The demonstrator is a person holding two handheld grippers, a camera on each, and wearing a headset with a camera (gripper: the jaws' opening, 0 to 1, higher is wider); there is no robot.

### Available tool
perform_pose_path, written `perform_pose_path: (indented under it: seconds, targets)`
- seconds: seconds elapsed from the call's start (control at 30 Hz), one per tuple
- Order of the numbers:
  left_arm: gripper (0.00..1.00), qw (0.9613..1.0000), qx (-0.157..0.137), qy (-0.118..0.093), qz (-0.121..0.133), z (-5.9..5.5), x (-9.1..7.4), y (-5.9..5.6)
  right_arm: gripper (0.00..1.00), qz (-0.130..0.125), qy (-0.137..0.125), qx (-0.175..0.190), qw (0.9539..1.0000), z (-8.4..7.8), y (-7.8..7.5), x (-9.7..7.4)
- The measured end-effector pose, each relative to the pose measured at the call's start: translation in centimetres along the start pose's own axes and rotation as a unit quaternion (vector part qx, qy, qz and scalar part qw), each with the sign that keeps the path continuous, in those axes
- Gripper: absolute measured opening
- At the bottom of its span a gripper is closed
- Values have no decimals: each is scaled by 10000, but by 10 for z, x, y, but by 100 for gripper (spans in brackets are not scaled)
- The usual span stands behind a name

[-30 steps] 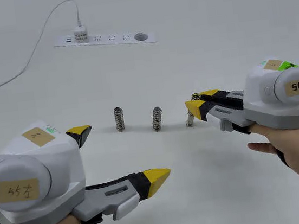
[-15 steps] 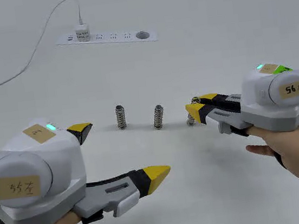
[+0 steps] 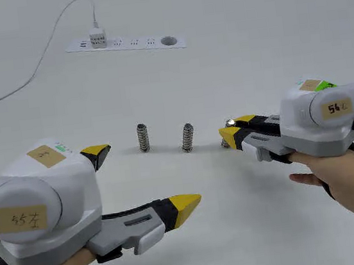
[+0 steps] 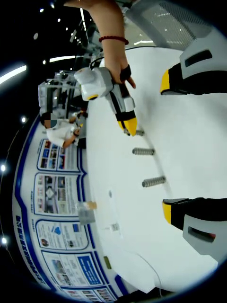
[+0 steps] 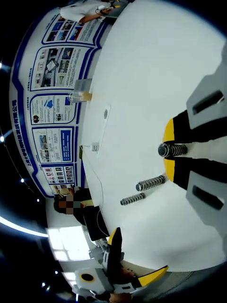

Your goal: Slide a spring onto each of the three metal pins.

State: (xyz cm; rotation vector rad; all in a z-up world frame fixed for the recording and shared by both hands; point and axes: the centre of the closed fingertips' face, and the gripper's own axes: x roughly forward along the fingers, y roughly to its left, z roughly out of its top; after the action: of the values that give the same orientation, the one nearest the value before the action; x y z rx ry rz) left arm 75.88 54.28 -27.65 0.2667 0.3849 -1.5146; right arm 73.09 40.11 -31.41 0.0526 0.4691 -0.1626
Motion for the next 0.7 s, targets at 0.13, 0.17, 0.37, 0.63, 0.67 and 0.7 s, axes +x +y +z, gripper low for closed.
perform_pose_path:
  seconds: [0.13, 0.17, 0.37, 0.63, 0.67, 0.7]
  targets:
    - [92, 10000, 4, 1, 8, 0, 0, 1, 12, -20, -6, 21, 10000, -2, 1, 0]
    - [91, 10000, 3, 4, 12, 0, 0, 1, 12, -24, -11, 29, 10000, -2, 1, 0]
    - [91, 10000, 17, 29, 1, 0, -1, 1, 12, -12, 6, 70, 10000, -2, 1, 0]
    - [90, 10000, 20, 21, 17, 1, -1, 2, 18, -30, 93, 131, 9999, -5, 3, 0]
    - [90, 10000, 21, 20, 23, 2, -1, 2, 20, -29, 96, 154, 9998, -5, 3, 0]
    - [90, 10000, 20, 17, 26, 2, -2, 2, 21, -27, 78, 142, 9999, -4, 3, -1]
